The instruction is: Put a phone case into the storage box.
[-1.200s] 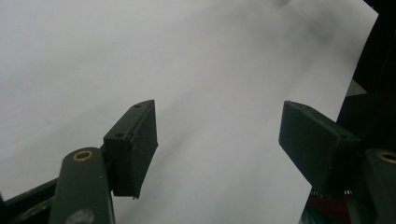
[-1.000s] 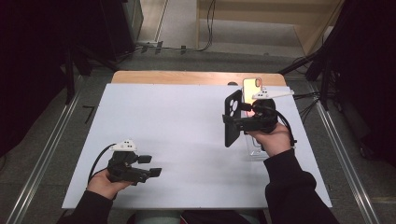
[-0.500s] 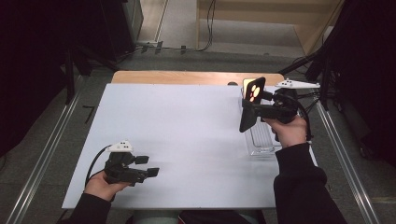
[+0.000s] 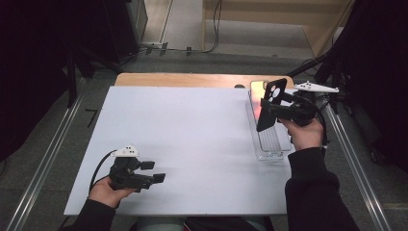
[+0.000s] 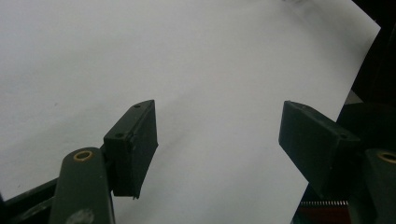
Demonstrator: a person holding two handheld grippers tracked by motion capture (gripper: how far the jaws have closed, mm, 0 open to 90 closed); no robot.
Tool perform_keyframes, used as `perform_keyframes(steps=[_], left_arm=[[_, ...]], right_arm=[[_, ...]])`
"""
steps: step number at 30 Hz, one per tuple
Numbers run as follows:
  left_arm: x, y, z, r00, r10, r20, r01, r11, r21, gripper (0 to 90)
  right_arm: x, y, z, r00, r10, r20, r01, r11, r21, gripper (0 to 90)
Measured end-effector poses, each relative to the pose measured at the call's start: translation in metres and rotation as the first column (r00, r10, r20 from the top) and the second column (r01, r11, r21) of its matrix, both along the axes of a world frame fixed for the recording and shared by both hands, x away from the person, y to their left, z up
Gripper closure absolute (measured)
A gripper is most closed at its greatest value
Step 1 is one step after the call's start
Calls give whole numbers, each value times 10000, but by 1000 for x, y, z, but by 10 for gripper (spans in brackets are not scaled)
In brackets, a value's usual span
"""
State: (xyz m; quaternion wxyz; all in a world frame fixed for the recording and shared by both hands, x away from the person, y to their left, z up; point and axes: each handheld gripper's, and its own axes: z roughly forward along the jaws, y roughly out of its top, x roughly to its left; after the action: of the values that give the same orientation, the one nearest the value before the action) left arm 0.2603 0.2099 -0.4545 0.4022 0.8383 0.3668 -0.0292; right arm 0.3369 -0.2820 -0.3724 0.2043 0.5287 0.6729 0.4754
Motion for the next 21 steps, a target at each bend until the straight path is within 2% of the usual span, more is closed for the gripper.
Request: perform_keyframes(steps=[6, 9, 11, 14, 16, 21], left_arm=[[-2, -2, 1, 10000, 23, 71, -23, 10000, -50, 284], [-2, -1, 1, 10000, -30, 67, 31, 9999, -154, 284], [-1, -1, 1, 9999, -45, 94, 46, 9999, -160, 284], [2, 0, -1, 10000, -37, 53, 38, 9996, -285, 284], [3, 0, -1, 10000, 20, -54, -22, 9992, -390, 284], [2, -1, 0, 10000, -69, 13, 69, 9989, -458, 284]], right_arm=[[10, -8, -5, 9984, -558, -68, 557, 9982, -202, 114], [16, -8, -14, 9960, -874, -213, 865, 9956, -364, 115], [20, -8, -21, 9934, -1139, -136, 1132, 9924, -481, 115], [30, -10, -31, 9890, -1447, -316, 1433, 9887, -434, 114], [36, -10, -36, 9872, -1550, -384, 1528, 9867, -554, 114], [52, -9, -50, 9834, -1711, -604, 1665, 9833, -735, 114]])
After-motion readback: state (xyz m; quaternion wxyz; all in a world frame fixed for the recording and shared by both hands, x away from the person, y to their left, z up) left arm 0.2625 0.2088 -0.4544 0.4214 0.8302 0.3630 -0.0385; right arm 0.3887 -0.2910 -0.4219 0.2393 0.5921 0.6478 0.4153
